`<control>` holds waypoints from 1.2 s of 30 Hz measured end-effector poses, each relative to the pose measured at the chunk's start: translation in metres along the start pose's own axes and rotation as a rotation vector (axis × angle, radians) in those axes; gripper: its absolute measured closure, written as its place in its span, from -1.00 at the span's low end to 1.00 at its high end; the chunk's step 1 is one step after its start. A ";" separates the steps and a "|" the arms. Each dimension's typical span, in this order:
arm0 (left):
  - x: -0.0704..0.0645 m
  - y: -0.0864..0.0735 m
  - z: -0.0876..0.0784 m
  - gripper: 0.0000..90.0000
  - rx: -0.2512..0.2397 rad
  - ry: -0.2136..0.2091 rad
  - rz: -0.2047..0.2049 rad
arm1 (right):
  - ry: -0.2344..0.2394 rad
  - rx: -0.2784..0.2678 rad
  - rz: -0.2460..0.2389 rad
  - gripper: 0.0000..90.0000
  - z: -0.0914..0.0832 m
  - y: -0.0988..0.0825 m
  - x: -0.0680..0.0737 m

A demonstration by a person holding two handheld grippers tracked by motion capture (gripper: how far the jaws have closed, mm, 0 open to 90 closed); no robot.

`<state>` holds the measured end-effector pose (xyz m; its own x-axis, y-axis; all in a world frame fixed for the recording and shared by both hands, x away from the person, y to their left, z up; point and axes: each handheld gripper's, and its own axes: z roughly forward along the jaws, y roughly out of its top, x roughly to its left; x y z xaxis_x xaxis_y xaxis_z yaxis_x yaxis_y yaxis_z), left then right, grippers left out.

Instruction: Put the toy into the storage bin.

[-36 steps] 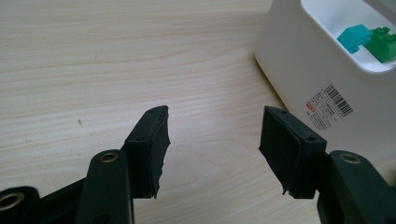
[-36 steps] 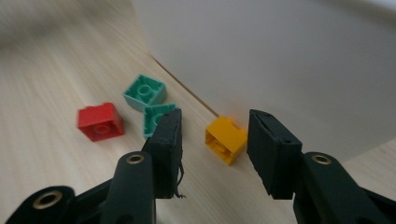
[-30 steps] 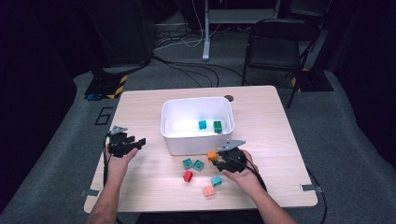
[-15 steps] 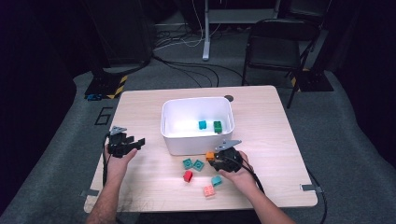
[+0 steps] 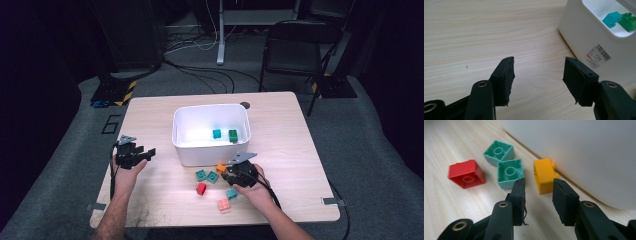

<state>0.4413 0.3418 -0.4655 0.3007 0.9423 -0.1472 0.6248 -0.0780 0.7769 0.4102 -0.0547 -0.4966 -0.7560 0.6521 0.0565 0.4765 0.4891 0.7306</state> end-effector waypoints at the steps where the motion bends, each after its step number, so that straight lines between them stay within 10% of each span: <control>1: 0.000 -0.001 0.000 -0.08 0.005 -0.001 0.000 | -0.008 0.003 0.000 0.39 0.001 0.000 -0.001; 19: 0.011 -0.010 -0.014 -0.08 -0.004 0.037 -0.028 | -0.013 0.026 -0.055 0.53 0.019 0.007 0.000; 36: 0.009 -0.005 -0.005 -0.08 0.004 0.015 -0.021 | -0.020 0.063 -0.099 0.59 0.002 -0.002 0.008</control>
<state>0.4371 0.3522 -0.4671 0.2768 0.9485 -0.1541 0.6340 -0.0598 0.7710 0.4037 -0.0492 -0.4988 -0.7917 0.6103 -0.0277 0.4282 0.5867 0.6873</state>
